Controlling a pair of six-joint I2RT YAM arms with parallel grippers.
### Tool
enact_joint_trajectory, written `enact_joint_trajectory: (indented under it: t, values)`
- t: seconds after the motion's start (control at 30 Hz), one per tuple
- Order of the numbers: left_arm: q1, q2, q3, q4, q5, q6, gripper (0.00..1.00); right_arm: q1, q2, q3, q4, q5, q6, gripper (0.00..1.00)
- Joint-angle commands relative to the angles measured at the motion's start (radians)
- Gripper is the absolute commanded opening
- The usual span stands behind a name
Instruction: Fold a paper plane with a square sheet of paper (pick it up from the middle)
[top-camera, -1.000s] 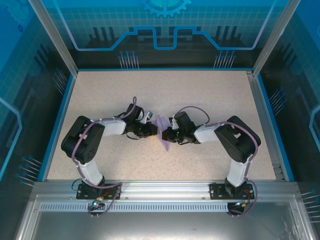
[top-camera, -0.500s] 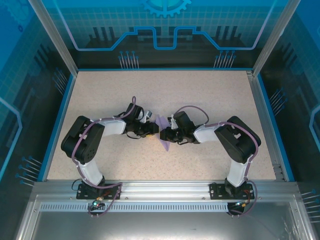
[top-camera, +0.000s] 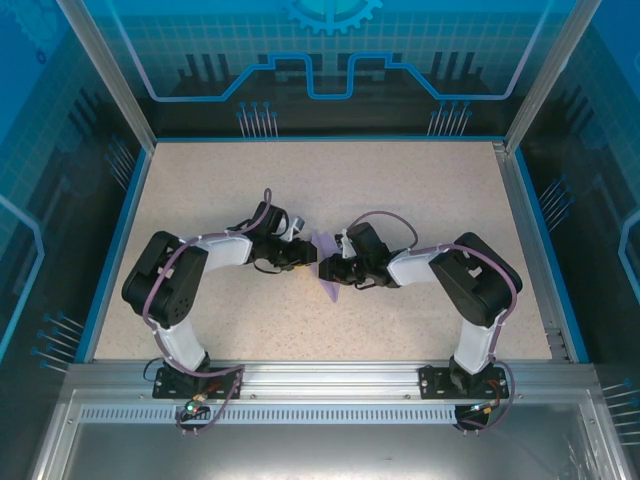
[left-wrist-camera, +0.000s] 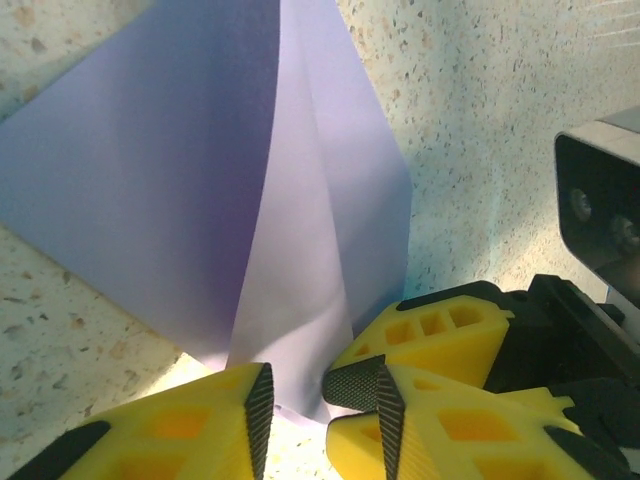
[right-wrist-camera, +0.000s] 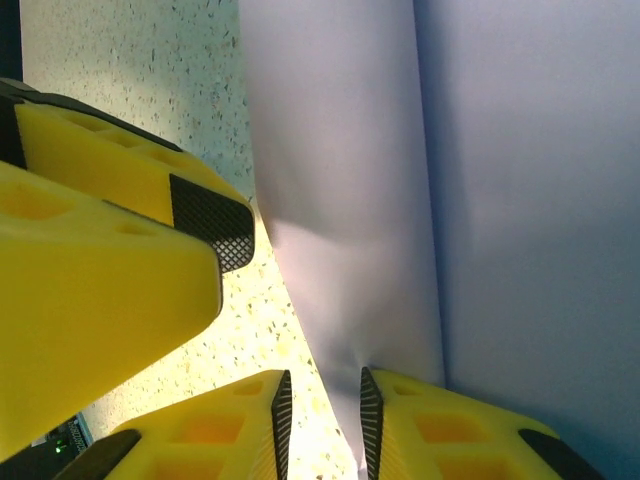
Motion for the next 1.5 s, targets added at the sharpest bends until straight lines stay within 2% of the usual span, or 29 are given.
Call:
enact_joint_trajectory:
  t: [0.0,0.23,0.63,1.0,1.23,1.47]
  values:
    - [-0.002,0.029,0.024,-0.033,-0.011,0.013,0.33,0.014,0.019,-0.030,-0.047,0.048,-0.026,0.27]
    - [-0.003,0.052,0.041,-0.064,-0.041,0.045,0.24,0.015,0.021,-0.032,-0.041,0.046,-0.024,0.22]
    - [-0.004,0.103,0.087,-0.149,-0.091,0.113,0.16,0.017,0.029,-0.018,-0.038,0.028,-0.026,0.12]
    - [-0.012,0.169,0.141,-0.258,-0.163,0.185,0.12,0.018,0.031,-0.009,-0.038,0.009,-0.037,0.02]
    - [-0.018,0.206,0.151,-0.289,-0.194,0.204,0.11,0.020,-0.005,-0.012,-0.040,0.011,-0.055,0.02]
    - [-0.018,0.234,0.151,-0.302,-0.205,0.220,0.10,0.016,-0.082,-0.034,-0.082,0.037,-0.071,0.07]
